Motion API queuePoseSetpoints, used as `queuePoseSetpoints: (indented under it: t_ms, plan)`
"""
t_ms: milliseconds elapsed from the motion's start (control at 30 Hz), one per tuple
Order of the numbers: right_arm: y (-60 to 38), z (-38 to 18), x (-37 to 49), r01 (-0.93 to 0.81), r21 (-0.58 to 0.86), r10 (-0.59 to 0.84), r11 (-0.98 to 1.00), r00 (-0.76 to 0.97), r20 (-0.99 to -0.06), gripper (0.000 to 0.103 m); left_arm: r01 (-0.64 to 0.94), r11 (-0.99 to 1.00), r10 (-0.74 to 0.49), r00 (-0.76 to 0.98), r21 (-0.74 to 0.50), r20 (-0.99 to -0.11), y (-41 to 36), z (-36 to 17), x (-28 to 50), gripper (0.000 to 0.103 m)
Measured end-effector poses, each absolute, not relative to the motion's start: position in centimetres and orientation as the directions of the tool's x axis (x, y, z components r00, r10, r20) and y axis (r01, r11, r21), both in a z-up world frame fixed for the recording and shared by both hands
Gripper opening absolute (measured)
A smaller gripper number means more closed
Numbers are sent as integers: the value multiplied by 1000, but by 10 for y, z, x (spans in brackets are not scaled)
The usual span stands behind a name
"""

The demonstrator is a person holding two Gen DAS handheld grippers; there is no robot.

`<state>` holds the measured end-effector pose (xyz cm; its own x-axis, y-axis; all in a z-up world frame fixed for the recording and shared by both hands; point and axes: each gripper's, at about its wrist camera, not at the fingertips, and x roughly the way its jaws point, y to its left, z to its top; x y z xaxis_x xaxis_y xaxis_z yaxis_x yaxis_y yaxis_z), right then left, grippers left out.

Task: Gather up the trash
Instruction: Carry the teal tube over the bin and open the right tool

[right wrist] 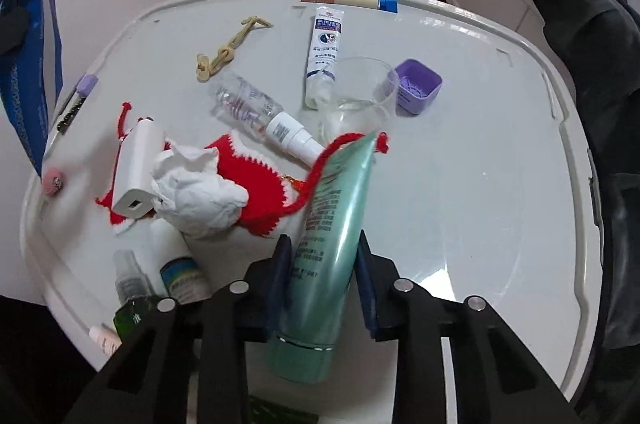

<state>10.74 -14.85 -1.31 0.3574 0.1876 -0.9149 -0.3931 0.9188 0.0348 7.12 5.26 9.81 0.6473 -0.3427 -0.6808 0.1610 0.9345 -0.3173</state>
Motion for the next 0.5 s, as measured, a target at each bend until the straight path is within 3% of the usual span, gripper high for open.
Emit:
queuePoseSetpoints:
  t_ms: [500]
  plan:
    - [-170,48,77,-394,70,267,917,473,-840,25,175,935,-345,649,-309,-677,53,103,61,37]
